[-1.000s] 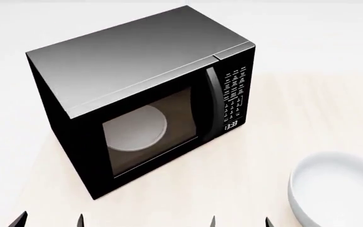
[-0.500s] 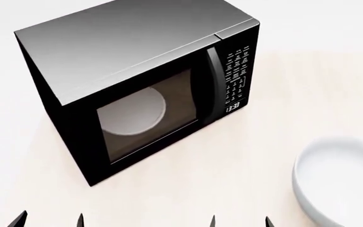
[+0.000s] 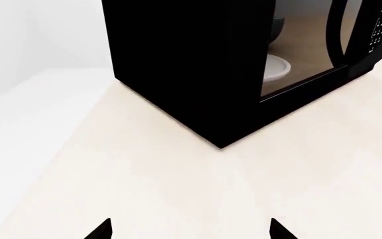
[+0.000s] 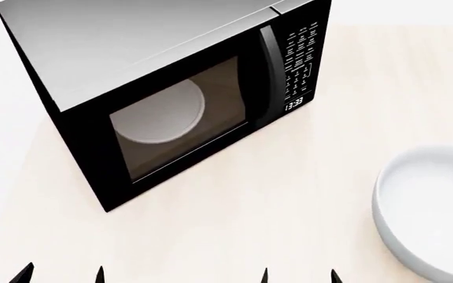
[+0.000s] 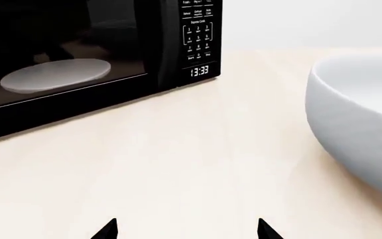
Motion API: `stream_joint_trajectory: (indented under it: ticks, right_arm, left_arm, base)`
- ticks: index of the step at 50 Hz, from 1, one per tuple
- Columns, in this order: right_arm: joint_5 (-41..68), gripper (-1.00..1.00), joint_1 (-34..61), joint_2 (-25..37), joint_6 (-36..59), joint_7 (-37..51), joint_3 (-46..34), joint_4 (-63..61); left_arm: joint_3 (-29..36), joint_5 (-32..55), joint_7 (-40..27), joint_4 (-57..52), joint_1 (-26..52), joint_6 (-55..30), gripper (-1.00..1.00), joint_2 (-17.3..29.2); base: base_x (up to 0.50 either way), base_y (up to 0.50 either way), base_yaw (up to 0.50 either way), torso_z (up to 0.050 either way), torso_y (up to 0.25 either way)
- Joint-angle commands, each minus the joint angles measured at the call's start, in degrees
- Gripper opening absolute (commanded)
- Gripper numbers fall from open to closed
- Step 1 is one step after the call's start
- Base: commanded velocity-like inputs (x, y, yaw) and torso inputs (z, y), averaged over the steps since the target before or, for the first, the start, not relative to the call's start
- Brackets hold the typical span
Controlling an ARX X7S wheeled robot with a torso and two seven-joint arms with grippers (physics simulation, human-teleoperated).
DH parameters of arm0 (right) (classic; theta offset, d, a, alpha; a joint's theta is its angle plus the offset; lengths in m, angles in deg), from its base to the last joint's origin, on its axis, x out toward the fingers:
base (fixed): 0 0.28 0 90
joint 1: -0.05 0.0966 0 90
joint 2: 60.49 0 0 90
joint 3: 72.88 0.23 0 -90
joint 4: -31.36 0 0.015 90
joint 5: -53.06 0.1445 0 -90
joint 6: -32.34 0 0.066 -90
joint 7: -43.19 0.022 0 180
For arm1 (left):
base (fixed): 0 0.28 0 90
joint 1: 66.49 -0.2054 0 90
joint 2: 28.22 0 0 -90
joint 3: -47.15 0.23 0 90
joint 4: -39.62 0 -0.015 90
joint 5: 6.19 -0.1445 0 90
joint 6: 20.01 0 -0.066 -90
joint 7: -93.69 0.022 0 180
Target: Open the microwave.
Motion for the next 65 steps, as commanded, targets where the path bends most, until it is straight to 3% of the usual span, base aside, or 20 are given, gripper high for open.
stream_joint_trajectory:
  ticks: [1,14,22,37,65]
  right_arm:
    - [1.5,1.0,-0.5,1.2,4.4,1.3,0.0,-7.2]
    - [7.3,1.0,2.7,6.2,20.3,3.0,0.8,-25.1]
    - [13.5,1.0,12.2,9.8,34.4,4.5,2.7,-34.7]
    - [16.3,1.0,34.1,11.2,44.5,0.5,1.1,-24.1]
    - [9.5,1.0,53.1,6.9,39.5,-8.5,-7.1,10.2]
  left_arm:
    - [0.2,0.5,-0.2,0.2,0.1,0.1,1.0,0.2]
    - [0.5,0.8,-0.6,-0.2,-0.1,0.0,1.0,0.6]
    - [0.6,1.0,-0.8,-0.6,-0.3,0.1,1.0,0.8]
    - [1.0,1.4,-1.1,-0.3,0.0,0.2,1.0,1.1]
    - [1.6,2.0,-1.8,-0.6,-0.2,0.3,1.0,1.6]
  base:
    - [0.0,0.0,0.0,0.0,0.0]
    - [0.0,0.0,0.0,0.0,0.0]
    - [0.0,0.0,0.0,0.0,0.0]
    - [0.0,0.0,0.0,0.0,0.0]
    - [0.0,0.0,0.0,0.0,0.0]
